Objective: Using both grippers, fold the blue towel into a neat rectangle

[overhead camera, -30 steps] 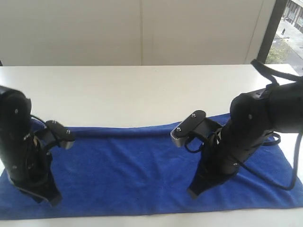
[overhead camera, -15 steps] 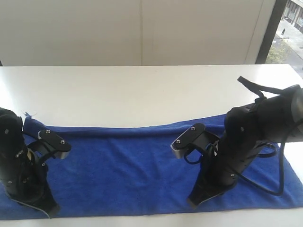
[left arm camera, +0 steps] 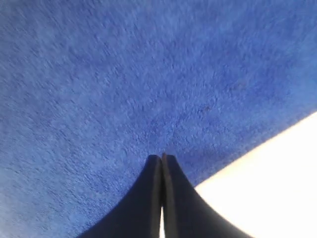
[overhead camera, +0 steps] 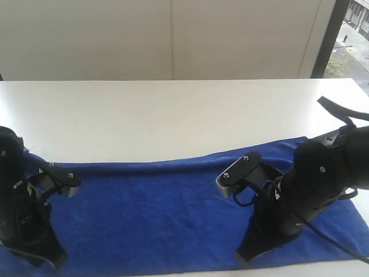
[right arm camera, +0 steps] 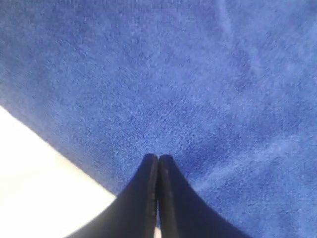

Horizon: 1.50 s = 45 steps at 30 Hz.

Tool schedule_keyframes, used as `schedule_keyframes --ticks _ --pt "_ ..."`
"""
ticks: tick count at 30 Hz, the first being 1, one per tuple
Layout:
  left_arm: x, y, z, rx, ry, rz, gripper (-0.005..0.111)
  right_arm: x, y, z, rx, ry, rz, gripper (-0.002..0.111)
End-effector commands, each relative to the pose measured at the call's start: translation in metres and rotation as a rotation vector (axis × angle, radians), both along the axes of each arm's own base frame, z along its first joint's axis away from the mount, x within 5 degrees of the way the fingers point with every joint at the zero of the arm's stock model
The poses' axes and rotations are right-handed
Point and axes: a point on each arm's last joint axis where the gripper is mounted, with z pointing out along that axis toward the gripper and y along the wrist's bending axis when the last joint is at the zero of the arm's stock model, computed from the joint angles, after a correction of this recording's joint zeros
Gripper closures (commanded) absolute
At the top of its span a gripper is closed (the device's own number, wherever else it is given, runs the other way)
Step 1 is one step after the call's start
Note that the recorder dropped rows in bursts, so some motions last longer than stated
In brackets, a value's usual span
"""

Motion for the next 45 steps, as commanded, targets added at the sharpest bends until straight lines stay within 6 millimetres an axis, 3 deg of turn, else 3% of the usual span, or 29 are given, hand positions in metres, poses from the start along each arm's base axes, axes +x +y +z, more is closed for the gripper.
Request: schedule_keyframes --ticks 1,4,7,13,19,27,37,45 --pt "0.013 -0.01 0.035 -0.102 -0.136 0.036 0.107 0.002 0.002 0.021 0.053 -0.103 -0.016 0.108" --pt "0.025 -0.016 0.045 -0.171 -0.256 0.056 0.107 0.006 0.011 0.028 0.102 -0.154 -0.024 0.108" --pt "0.039 -0.022 0.043 -0.235 -0.361 0.09 0.107 0.007 0.026 0.028 0.142 -0.215 0.006 0.108" --pt "0.06 -0.03 0.02 -0.265 -0.446 0.122 0.107 0.012 0.066 0.017 0.177 -0.229 0.085 0.108" --pt "0.078 -0.037 0.002 -0.257 -0.475 0.111 0.107 0.021 0.09 -0.003 0.166 -0.208 0.129 0.108" --pt "0.1 -0.045 -0.006 -0.277 -0.569 0.091 0.107 0.021 0.091 -0.025 0.121 -0.131 0.131 0.108" --pt "0.112 -0.05 -0.023 -0.255 -0.612 0.02 0.107 0.019 0.09 -0.027 0.107 -0.106 0.14 0.108" --pt "0.128 -0.048 -0.012 -0.259 -0.678 0.008 0.107 0.017 0.089 -0.028 0.095 -0.082 0.145 0.108"
